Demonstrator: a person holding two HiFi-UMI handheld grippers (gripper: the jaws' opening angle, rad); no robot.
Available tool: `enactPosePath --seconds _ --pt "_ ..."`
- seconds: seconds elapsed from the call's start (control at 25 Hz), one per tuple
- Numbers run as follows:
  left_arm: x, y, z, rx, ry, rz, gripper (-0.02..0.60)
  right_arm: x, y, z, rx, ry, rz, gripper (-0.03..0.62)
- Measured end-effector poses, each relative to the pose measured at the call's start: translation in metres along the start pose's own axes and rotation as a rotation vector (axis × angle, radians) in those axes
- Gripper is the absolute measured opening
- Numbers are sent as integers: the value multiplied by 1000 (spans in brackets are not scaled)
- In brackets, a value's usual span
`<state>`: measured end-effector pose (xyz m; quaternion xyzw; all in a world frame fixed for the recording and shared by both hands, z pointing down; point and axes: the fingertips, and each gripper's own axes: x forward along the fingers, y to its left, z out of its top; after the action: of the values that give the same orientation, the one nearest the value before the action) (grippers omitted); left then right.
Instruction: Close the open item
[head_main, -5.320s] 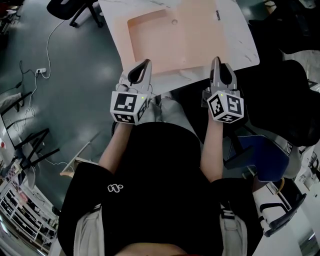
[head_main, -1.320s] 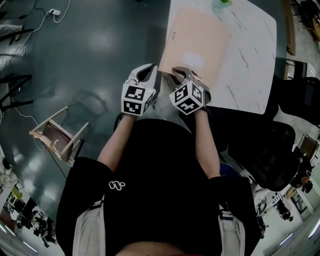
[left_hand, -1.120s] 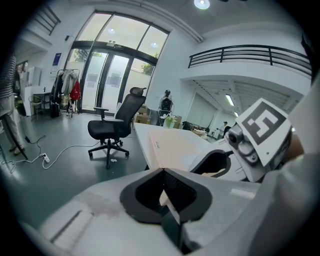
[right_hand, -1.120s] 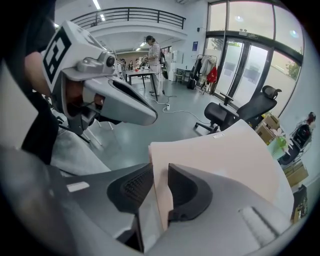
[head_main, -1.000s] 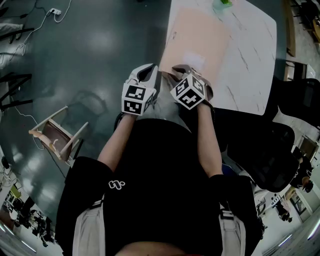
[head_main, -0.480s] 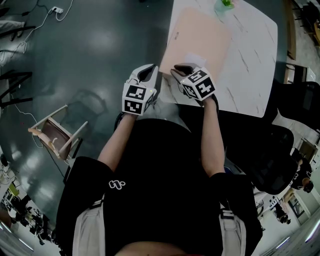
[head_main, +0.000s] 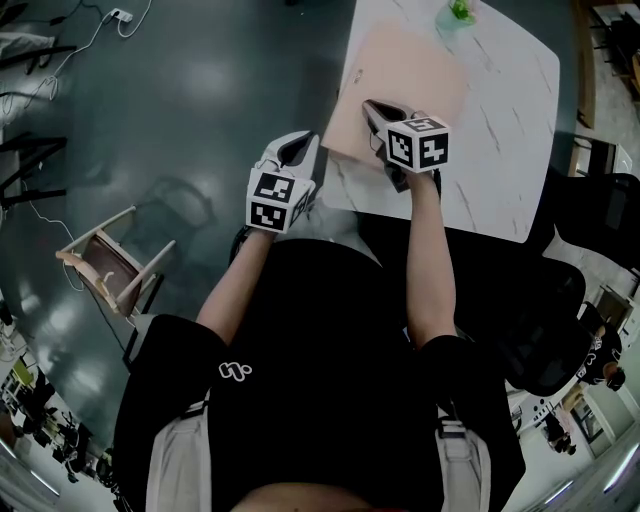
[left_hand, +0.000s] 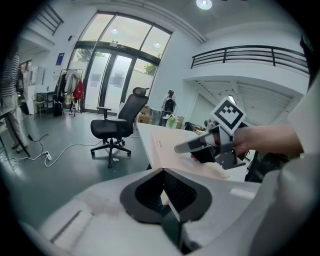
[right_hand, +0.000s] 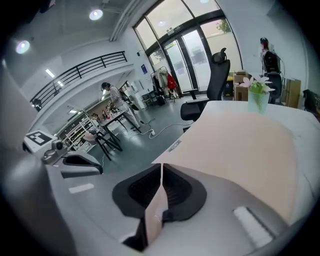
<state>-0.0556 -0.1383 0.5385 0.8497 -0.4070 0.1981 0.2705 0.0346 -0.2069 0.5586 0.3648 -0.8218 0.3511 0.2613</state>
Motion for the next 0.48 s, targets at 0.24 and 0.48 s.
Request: enactPosePath --seconds 0.24,0.48 --pt "2 1 0 0 -3 -4 -11 12 -17 16 -27 -2 -81 -11" --pt "4 -7 6 27 -11 -39 -11 20 -31 29 -57 5 -153 -11"
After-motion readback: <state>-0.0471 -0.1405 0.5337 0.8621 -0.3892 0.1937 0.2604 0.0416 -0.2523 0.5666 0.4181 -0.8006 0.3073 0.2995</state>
